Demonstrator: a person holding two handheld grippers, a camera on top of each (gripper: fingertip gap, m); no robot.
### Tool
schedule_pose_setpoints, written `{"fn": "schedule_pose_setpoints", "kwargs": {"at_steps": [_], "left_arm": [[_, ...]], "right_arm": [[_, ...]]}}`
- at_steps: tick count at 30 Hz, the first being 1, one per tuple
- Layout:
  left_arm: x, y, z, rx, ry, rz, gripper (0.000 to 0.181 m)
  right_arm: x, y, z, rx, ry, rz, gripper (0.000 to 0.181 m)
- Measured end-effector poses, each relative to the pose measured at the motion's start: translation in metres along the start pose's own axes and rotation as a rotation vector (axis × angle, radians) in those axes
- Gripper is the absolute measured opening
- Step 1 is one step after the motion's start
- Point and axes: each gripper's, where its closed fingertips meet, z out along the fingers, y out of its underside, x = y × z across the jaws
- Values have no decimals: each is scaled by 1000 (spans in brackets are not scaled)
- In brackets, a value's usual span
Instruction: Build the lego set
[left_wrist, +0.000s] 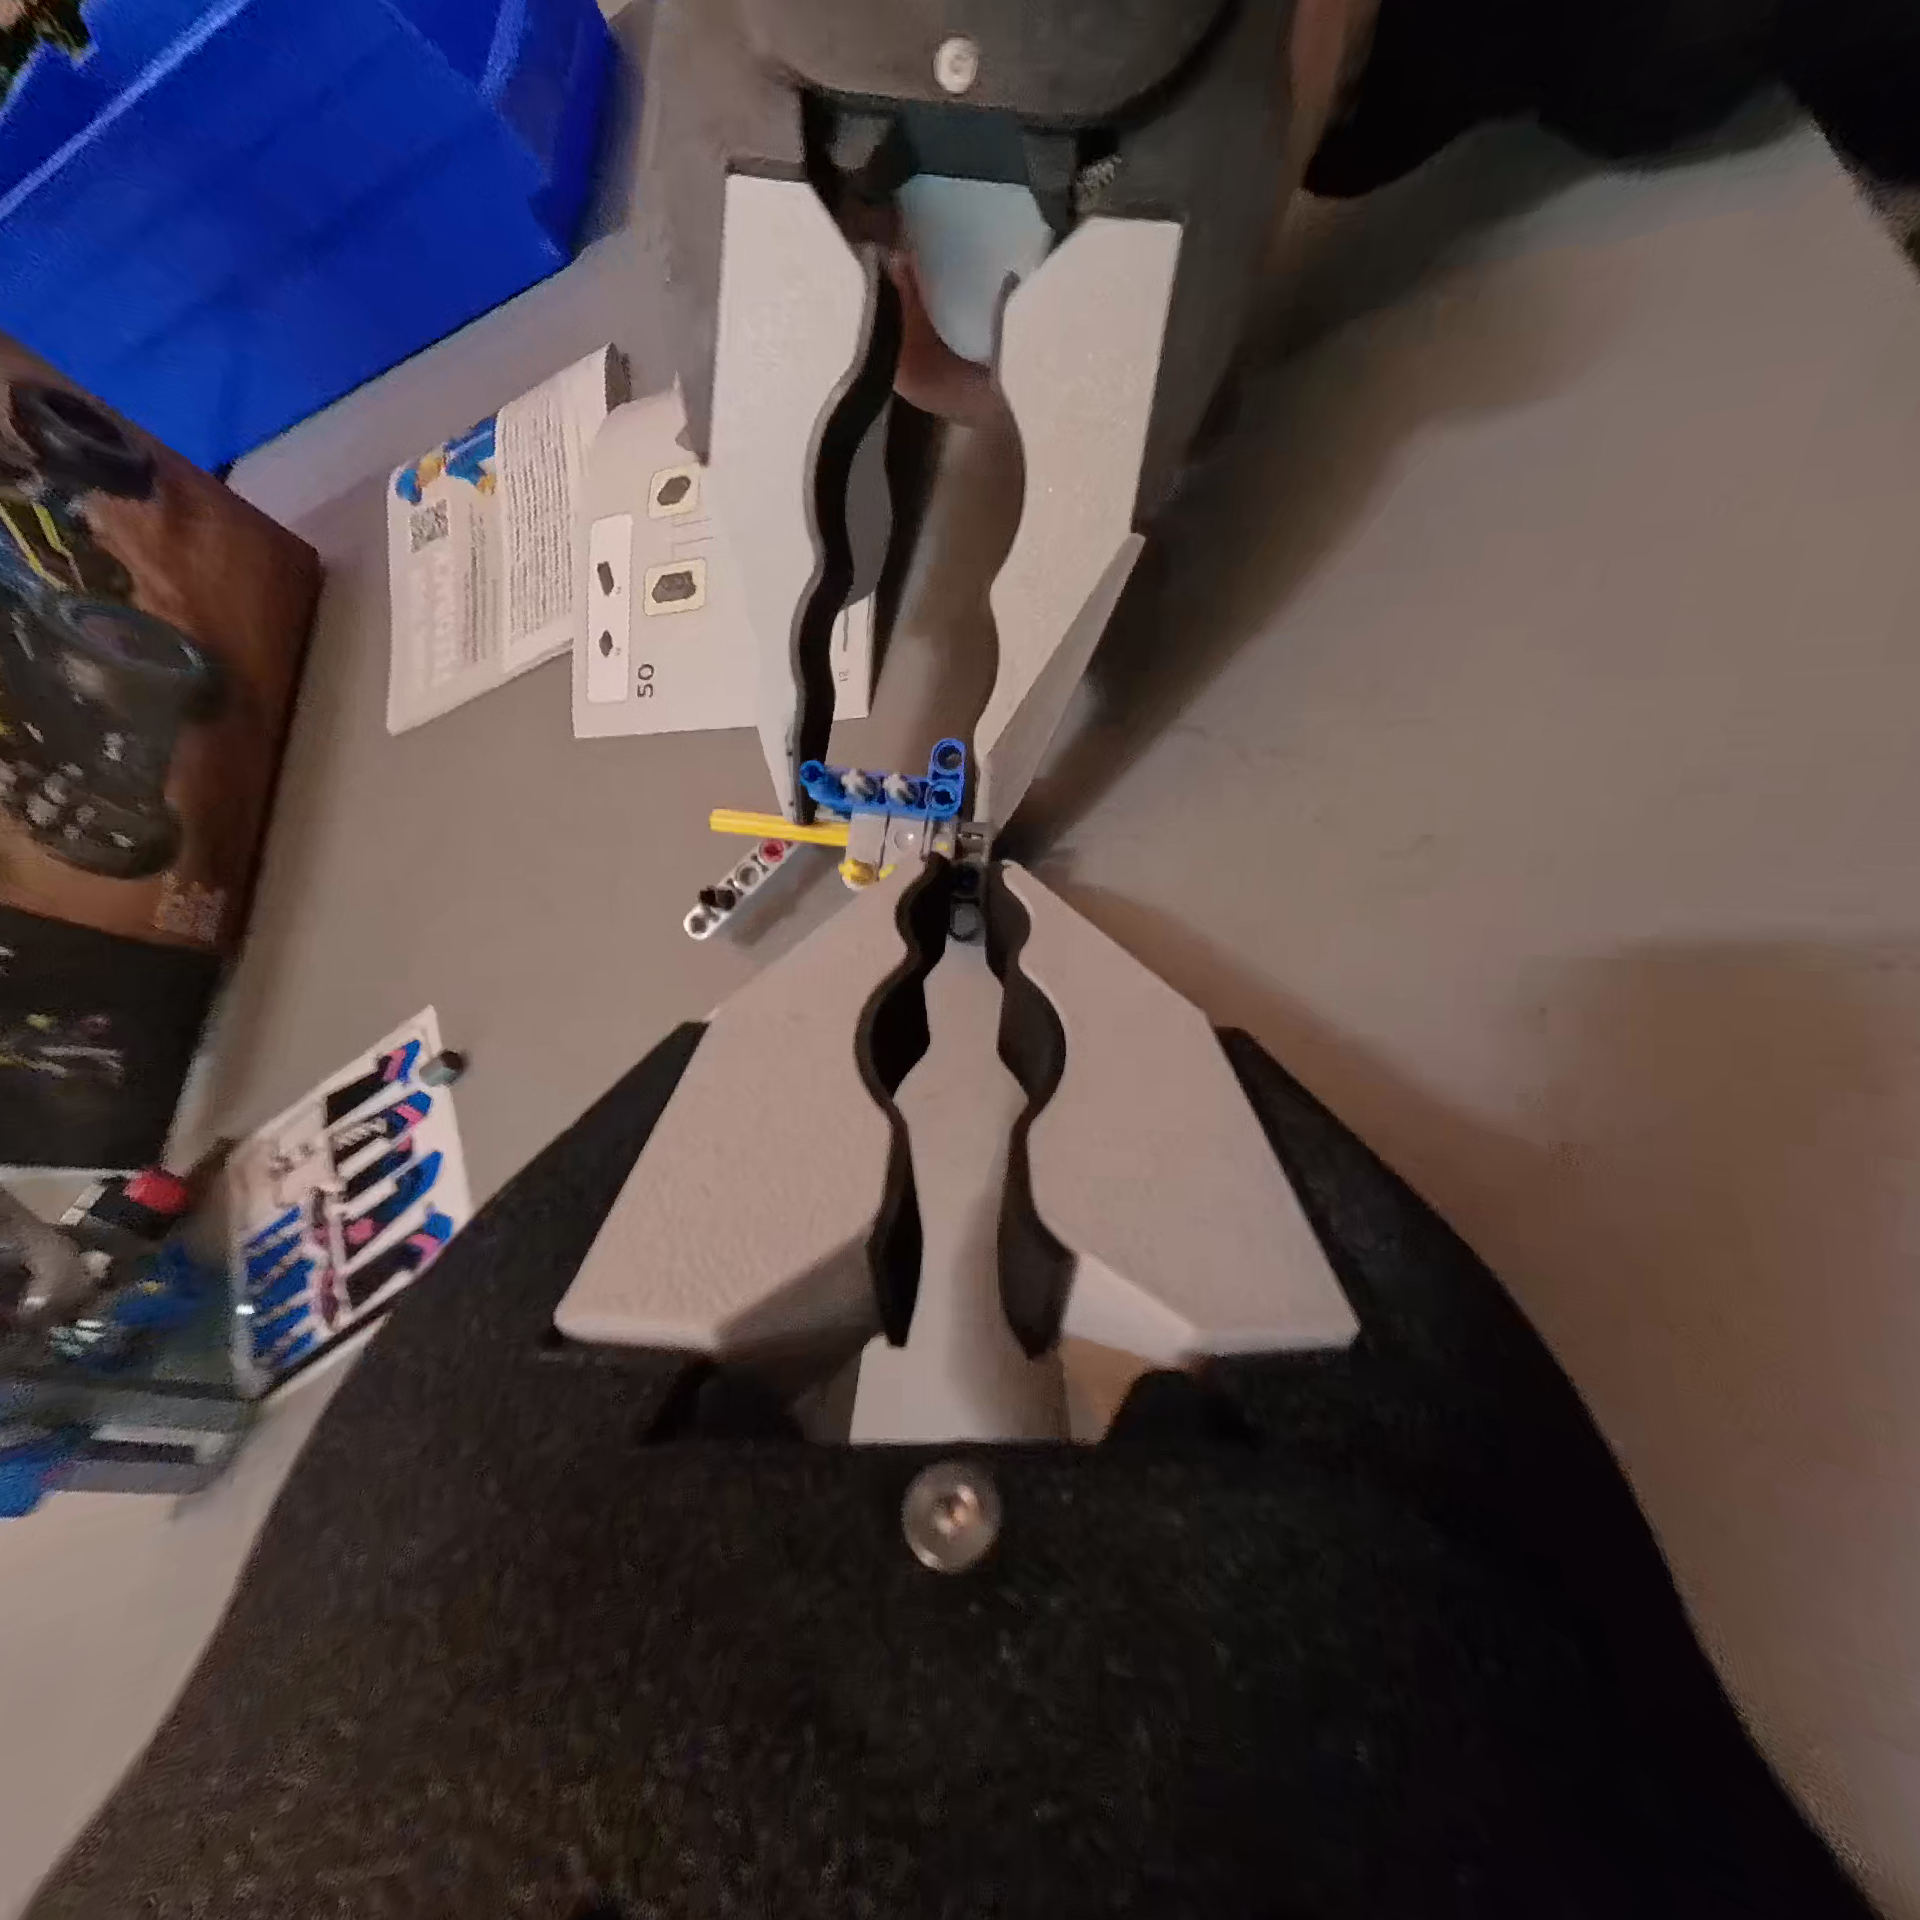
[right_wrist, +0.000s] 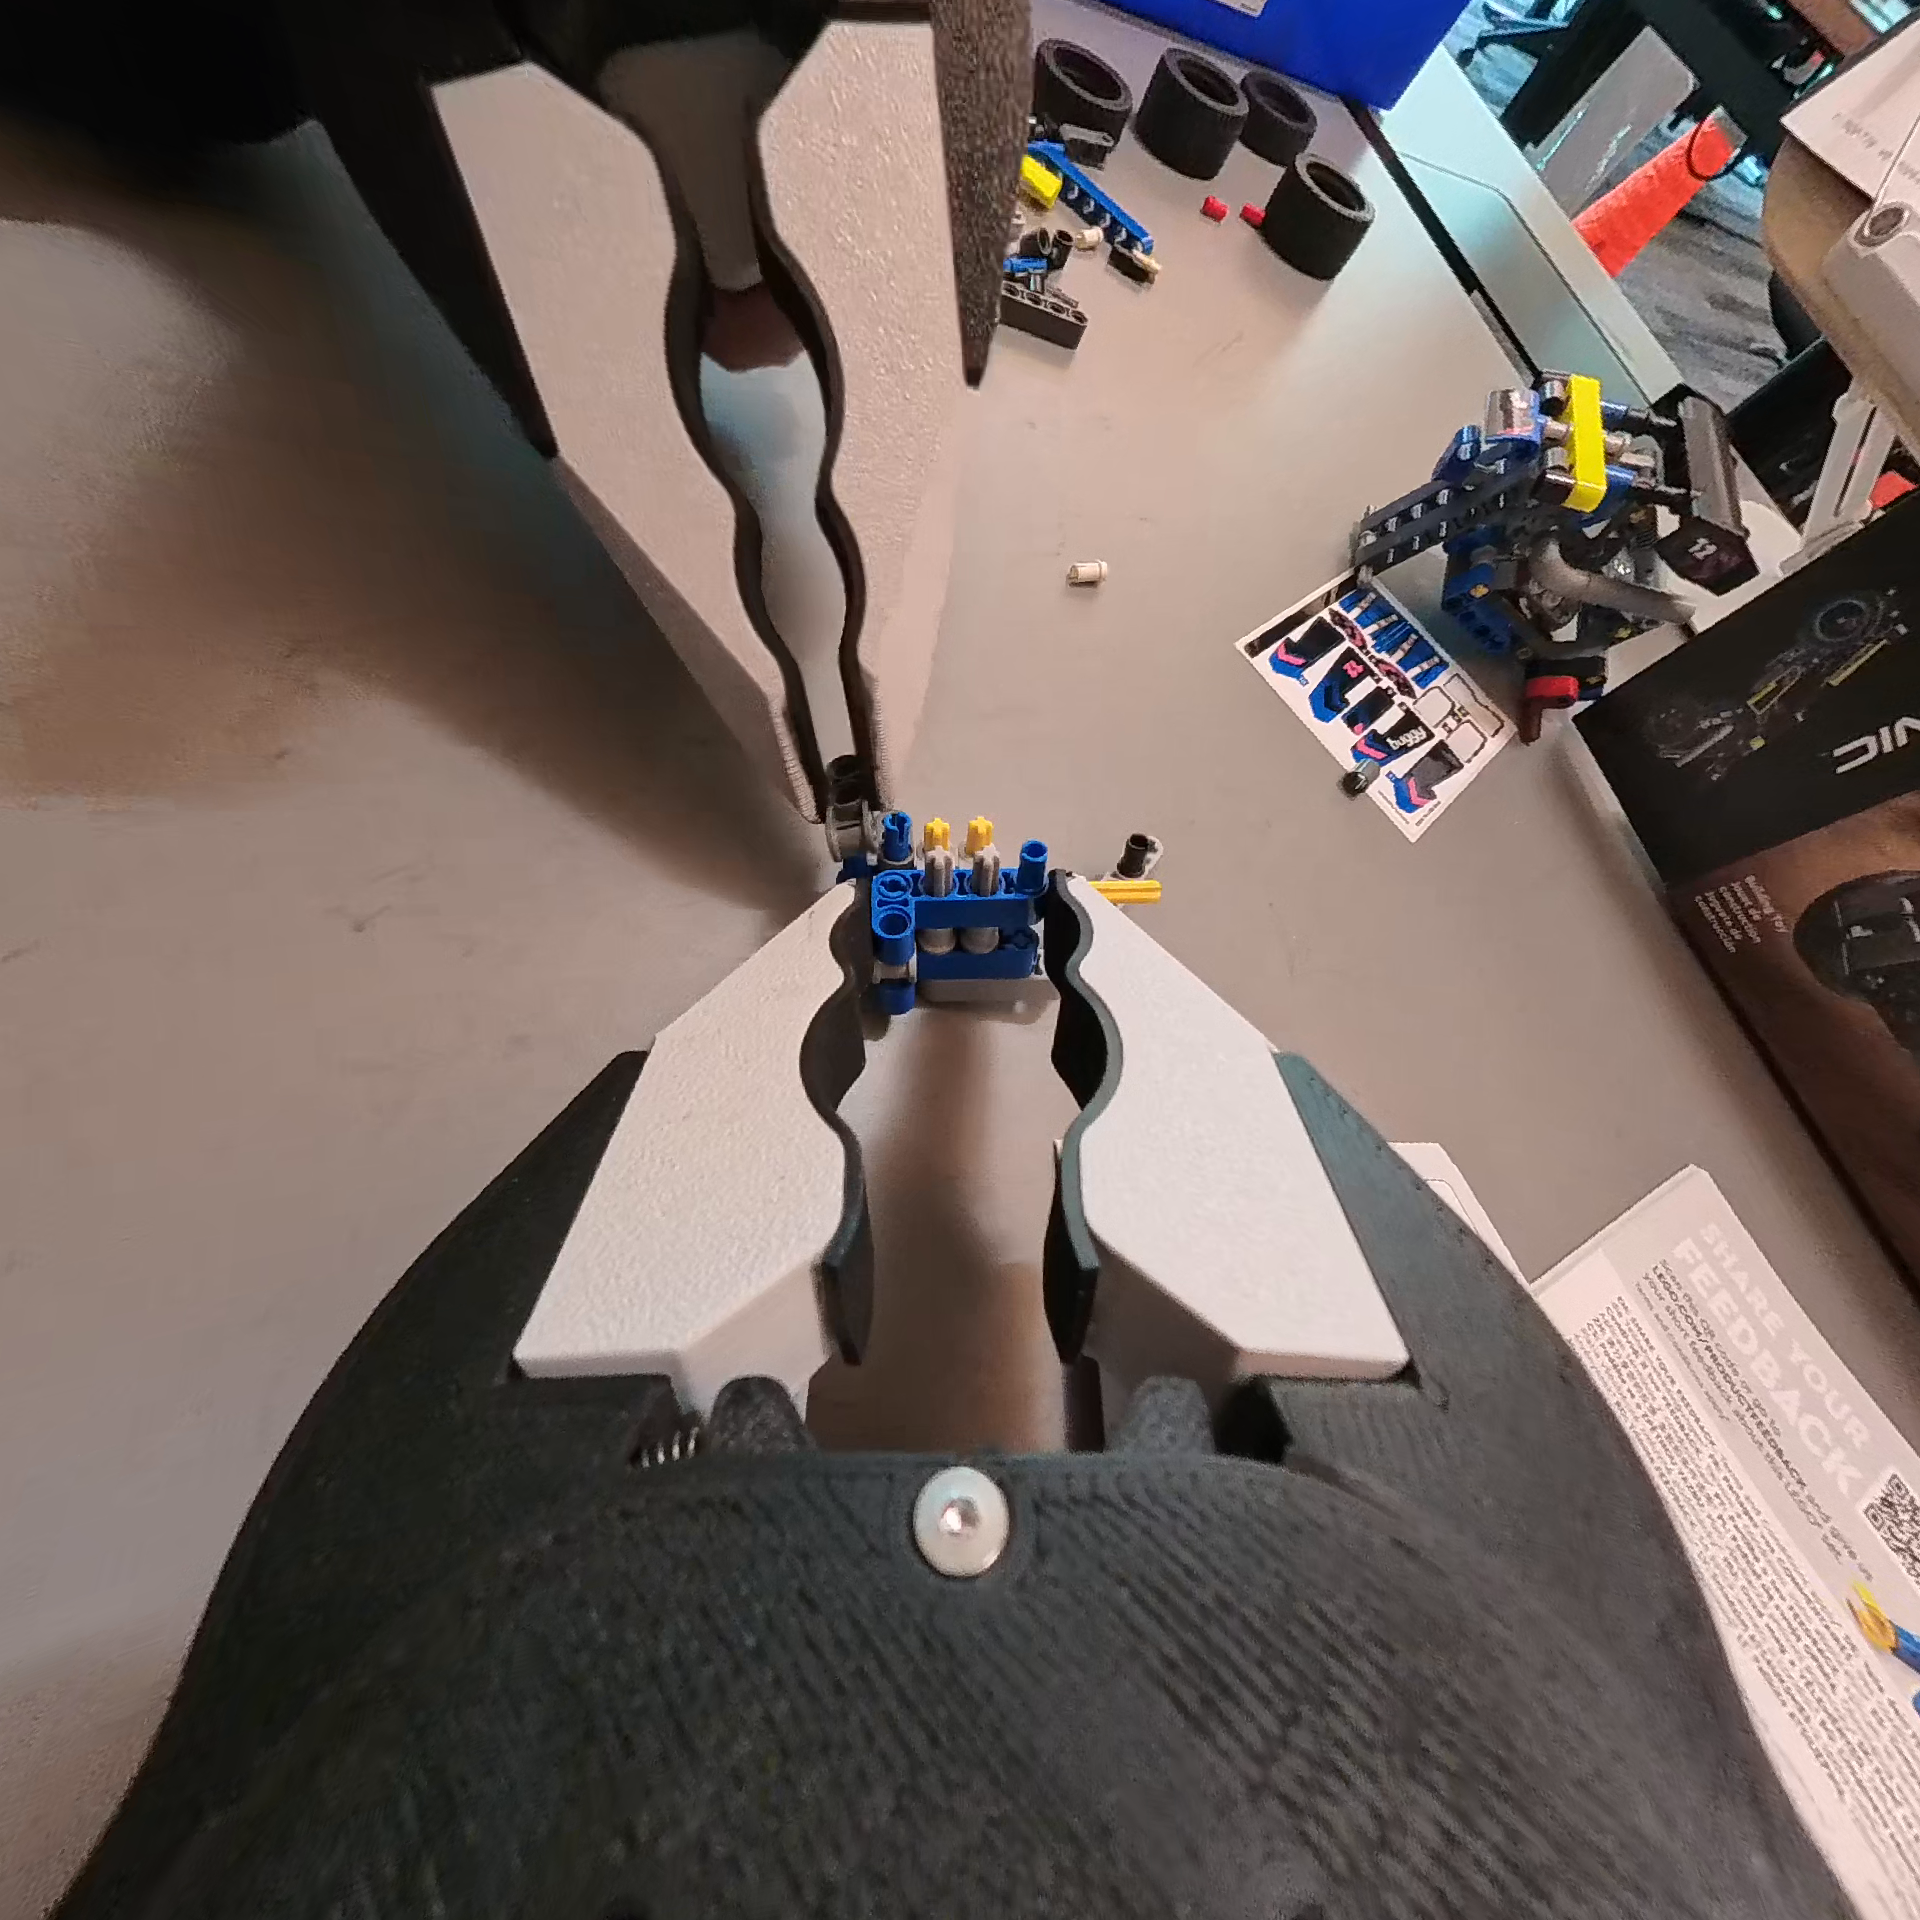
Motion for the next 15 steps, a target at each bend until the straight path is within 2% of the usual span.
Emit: {"fn": "schedule_pose_setpoints", "kwargs": {"at_steps": [9, 13, 15], "left_arm": [[0, 0, 1, 12, 29, -77, 5], [0, 1, 1, -38, 4, 25, 5], [0, 1, 1, -23, 48, -50, 5]], "right_arm": [[0, 0, 0, 0, -3, 3, 32], [0, 0, 0, 0, -2, 3, 32], [0, 0, 0, -1, -2, 4, 32]]}}
